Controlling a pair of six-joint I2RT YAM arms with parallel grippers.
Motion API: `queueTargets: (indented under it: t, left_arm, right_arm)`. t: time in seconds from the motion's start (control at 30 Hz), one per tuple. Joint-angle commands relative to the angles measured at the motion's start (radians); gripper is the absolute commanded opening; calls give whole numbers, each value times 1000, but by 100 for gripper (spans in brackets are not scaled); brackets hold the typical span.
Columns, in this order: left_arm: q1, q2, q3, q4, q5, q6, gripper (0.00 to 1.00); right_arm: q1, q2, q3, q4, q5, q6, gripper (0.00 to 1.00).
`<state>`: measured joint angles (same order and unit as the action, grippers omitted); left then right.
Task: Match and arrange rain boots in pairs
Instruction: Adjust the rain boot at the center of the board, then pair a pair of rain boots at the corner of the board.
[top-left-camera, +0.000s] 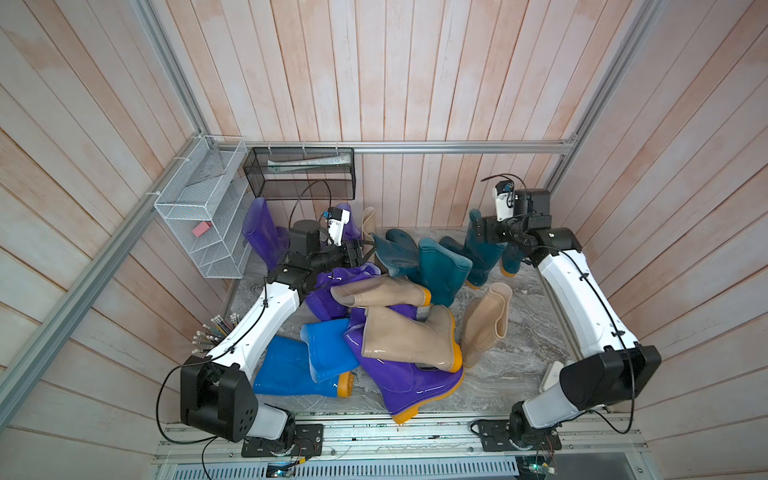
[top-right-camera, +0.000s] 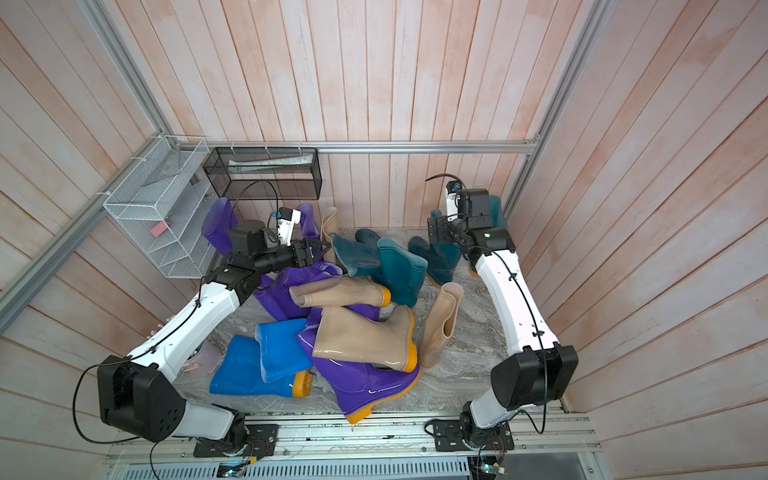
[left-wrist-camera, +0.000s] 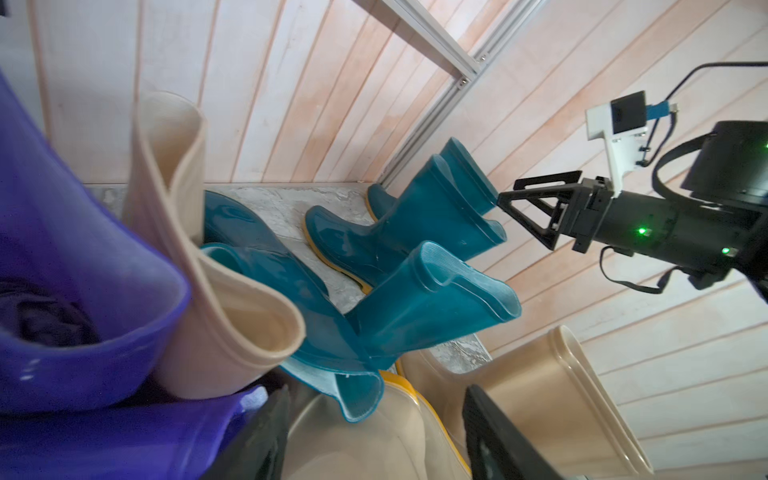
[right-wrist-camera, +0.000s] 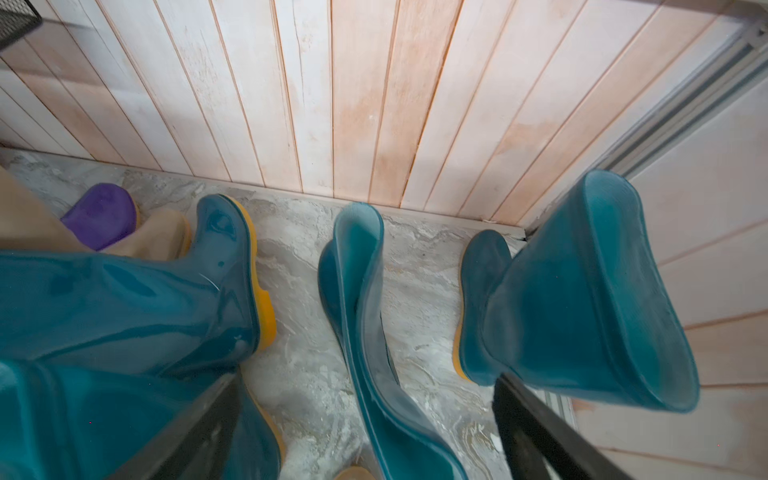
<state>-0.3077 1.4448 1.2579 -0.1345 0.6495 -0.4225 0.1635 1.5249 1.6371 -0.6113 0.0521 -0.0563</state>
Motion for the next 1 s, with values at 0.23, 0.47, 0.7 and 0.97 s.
queueTargets:
  t: [0.23,0.47,0.7,0.97]
  left_arm:
    - [-33,-22,-12,27,33,17,69]
    - [-34,-23,-10,19,24,26,69]
    - [-34,-31,-10,13,9,38,69]
    - [-34,-32,-9,7,-3,43,69]
  right_arm:
    - [-47,71,-51,10,-80,-80,97]
    - [-65,162,40,-46,-128,-83,59]
    - [-66,182,65,9,-73,-7,0]
    - [-70,288,317,-66,62,46,0]
